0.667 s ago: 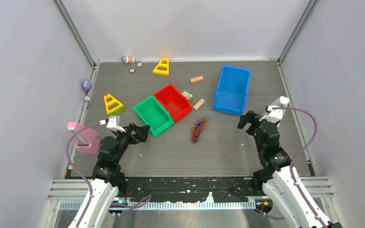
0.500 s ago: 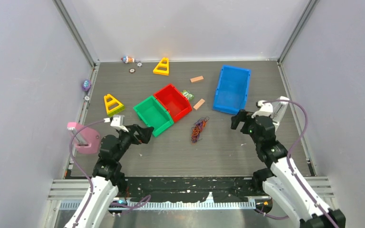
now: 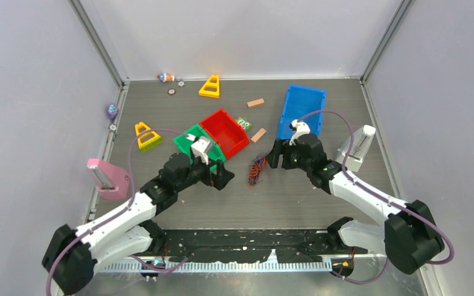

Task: Untangle the cables

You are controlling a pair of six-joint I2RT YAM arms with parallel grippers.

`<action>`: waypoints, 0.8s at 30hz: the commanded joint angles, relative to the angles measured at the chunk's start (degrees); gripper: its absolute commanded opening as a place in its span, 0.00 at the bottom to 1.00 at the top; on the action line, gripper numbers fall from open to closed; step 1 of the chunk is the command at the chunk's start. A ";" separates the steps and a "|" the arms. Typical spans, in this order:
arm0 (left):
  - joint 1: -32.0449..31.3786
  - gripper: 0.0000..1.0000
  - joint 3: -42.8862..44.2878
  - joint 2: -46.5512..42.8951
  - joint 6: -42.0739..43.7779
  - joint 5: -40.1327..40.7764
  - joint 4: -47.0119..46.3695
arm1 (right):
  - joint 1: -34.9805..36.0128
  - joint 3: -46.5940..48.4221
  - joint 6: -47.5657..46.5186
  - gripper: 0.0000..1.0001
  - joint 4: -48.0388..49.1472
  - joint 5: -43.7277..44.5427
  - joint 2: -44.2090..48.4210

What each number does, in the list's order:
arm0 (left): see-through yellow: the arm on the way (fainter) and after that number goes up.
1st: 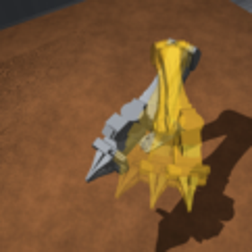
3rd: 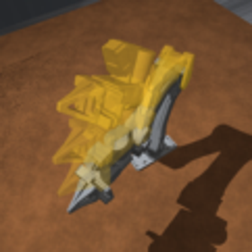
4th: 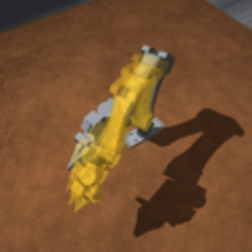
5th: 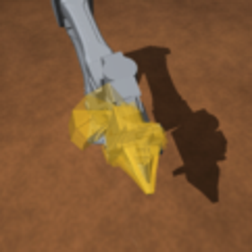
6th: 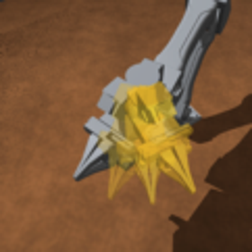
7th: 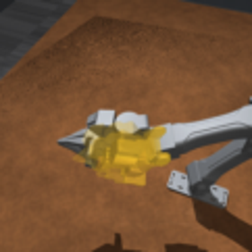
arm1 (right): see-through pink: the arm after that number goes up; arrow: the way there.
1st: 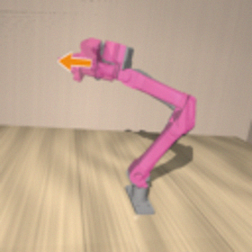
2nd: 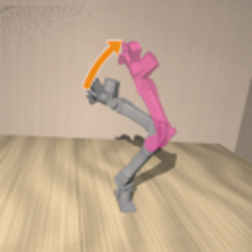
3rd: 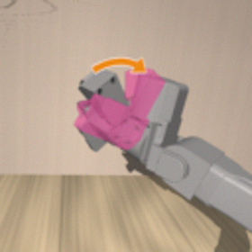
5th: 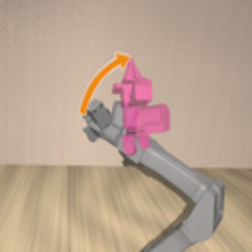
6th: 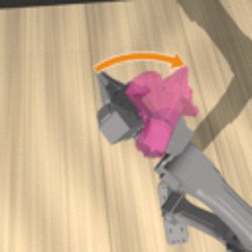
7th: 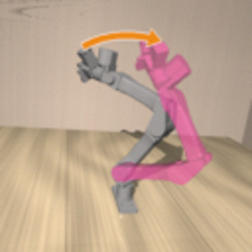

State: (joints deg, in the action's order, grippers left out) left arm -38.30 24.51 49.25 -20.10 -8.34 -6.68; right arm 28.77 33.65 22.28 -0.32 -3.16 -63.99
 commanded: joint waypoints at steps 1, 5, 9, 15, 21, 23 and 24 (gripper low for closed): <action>-2.41 0.97 6.10 10.90 2.16 -1.15 -1.91 | 0.26 1.51 4.73 0.78 7.87 -1.55 -3.79; -3.12 0.95 9.60 20.56 1.09 -4.80 -5.09 | 0.23 1.53 6.67 0.69 11.26 -1.57 -7.99; -3.44 0.94 13.41 28.74 -0.09 -8.79 -8.18 | 0.24 1.53 8.99 0.64 15.13 -1.88 -12.63; -4.36 0.89 20.60 37.87 0.21 -11.73 -8.28 | 0.23 2.29 10.89 0.55 19.00 -3.39 -19.57; -5.18 0.78 25.28 45.13 -0.86 -12.03 -7.12 | 0.26 1.72 11.39 0.35 20.50 -3.77 -21.85; -5.28 0.74 26.14 46.97 -0.70 -12.22 -6.59 | 0.23 1.61 11.07 0.31 20.68 -3.92 -22.12; -5.37 0.71 26.69 47.91 -0.27 -12.37 -5.92 | 0.23 1.56 10.99 0.27 20.68 -3.94 -22.13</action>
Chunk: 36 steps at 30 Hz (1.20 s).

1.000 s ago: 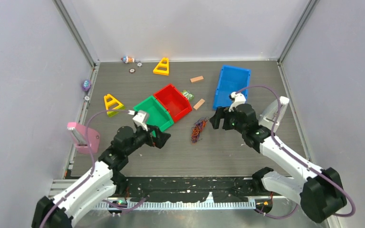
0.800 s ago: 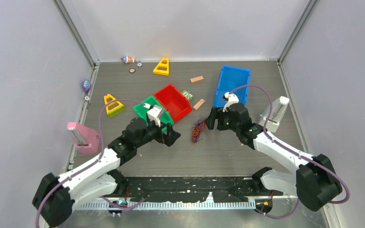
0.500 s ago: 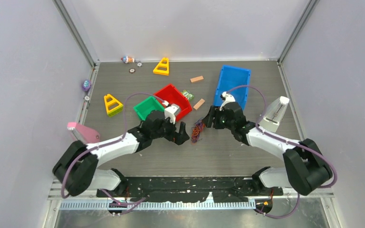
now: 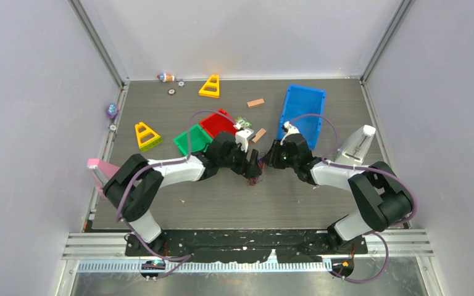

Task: Untangle the cables

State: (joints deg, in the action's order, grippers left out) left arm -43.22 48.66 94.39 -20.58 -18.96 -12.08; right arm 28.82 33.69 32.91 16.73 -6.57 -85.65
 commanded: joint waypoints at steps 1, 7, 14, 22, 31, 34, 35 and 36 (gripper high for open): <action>-0.46 0.70 3.15 3.48 0.54 -1.63 0.40 | 0.19 1.43 0.39 0.24 3.64 -0.66 -0.42; -0.48 0.50 7.20 8.56 1.10 -0.56 5.89 | 0.21 0.54 -0.13 0.07 3.59 -1.15 0.34; 0.46 0.00 10.50 11.76 0.43 -1.87 11.57 | 0.13 0.79 -1.97 0.05 -3.03 4.47 3.29; 5.29 0.00 4.60 6.88 -1.83 -6.62 5.09 | -6.42 -3.08 -3.06 0.05 -11.78 11.25 11.65; 6.90 0.00 0.33 1.85 -1.43 -9.48 -0.27 | -18.04 -9.23 -5.66 0.05 -12.52 6.39 21.96; 6.92 0.00 -0.05 1.63 -1.50 -11.47 -2.05 | -18.09 -9.67 -7.43 0.13 -11.45 1.99 23.37; 6.85 0.00 -0.13 1.59 -1.57 -12.20 -2.88 | -18.09 -9.89 -7.64 0.38 -10.62 -0.84 23.67; 6.91 0.00 -0.10 1.59 -1.53 -12.92 -3.24 | -18.09 -10.15 -7.91 0.63 -8.74 -2.41 23.85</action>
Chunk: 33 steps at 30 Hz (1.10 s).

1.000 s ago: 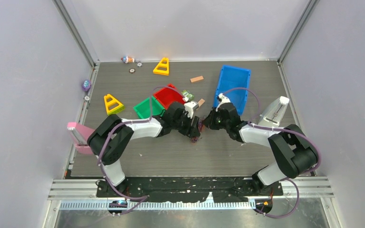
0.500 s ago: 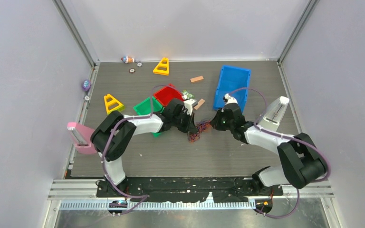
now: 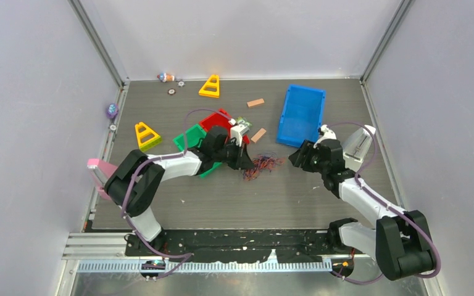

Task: Untangle the cables

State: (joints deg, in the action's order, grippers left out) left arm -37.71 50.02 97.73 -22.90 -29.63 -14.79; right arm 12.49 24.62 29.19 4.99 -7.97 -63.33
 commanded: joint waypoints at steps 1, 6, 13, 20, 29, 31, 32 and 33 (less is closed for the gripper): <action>1.41 0.00 -1.38 -1.72 0.75 -2.69 -0.71 | -1.77 -1.88 -4.30 0.71 4.10 -4.63 2.07; 0.97 0.00 -0.95 -1.32 0.88 -3.33 -0.64 | -1.05 -3.53 -3.61 0.84 11.10 -14.44 3.87; -0.61 0.00 1.36 -0.80 3.00 0.17 4.01 | 9.63 2.22 -4.70 0.80 6.47 -9.32 2.18; -2.39 0.00 2.56 -1.36 5.71 3.77 7.77 | 16.51 8.20 -2.91 0.54 2.76 0.68 -5.19; -3.65 0.00 3.42 -0.65 5.72 4.33 8.32 | 19.17 12.14 0.87 0.51 1.78 1.37 -15.54; -3.68 0.00 3.49 -0.62 5.67 4.36 8.45 | 19.58 11.97 1.67 0.51 1.54 1.67 -17.90; -3.68 0.00 3.55 -0.47 5.67 4.28 8.46 | 20.05 11.68 1.73 0.51 1.48 1.87 -18.42; -3.68 0.00 3.68 -0.31 5.71 4.30 8.58 | 20.35 11.64 1.69 0.51 1.33 2.31 -19.38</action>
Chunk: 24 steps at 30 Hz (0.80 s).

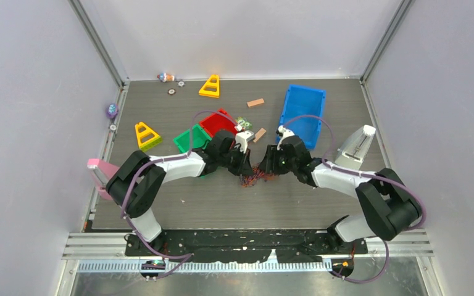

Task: Untangle the cables

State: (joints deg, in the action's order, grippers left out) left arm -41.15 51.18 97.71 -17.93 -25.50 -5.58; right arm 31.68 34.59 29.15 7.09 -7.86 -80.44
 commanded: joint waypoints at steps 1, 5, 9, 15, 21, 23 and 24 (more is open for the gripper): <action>-0.32 0.00 2.71 -0.13 0.65 0.16 -0.39 | 1.60 1.55 1.69 0.50 -0.90 2.35 -2.79; -0.34 0.00 3.45 0.51 0.74 0.76 0.81 | 1.93 1.68 1.25 0.27 -2.06 2.34 -5.10; -0.25 0.00 2.86 -0.73 1.38 3.17 1.35 | 1.90 0.73 0.34 0.06 -2.94 4.70 -2.76; 0.43 0.00 1.12 -2.79 1.08 8.31 1.54 | 0.99 -1.11 -1.09 0.05 -8.79 16.18 6.56; 4.71 0.00 -3.36 -5.45 -4.18 9.34 -2.94 | -6.31 -6.06 3.79 0.06 -13.50 25.86 16.58; 5.39 0.00 -4.71 -6.79 -4.45 10.44 -3.87 | -9.38 -8.72 6.07 0.05 -13.31 25.84 20.16; 5.39 0.00 -5.03 -7.40 -4.17 11.03 -3.79 | -10.21 -10.08 7.28 0.05 -13.31 25.93 21.25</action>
State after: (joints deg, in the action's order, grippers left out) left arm -39.07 49.28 94.00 -21.50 -20.58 -9.98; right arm 27.18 28.86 33.30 -1.08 7.07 -64.42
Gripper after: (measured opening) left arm 0.037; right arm 0.070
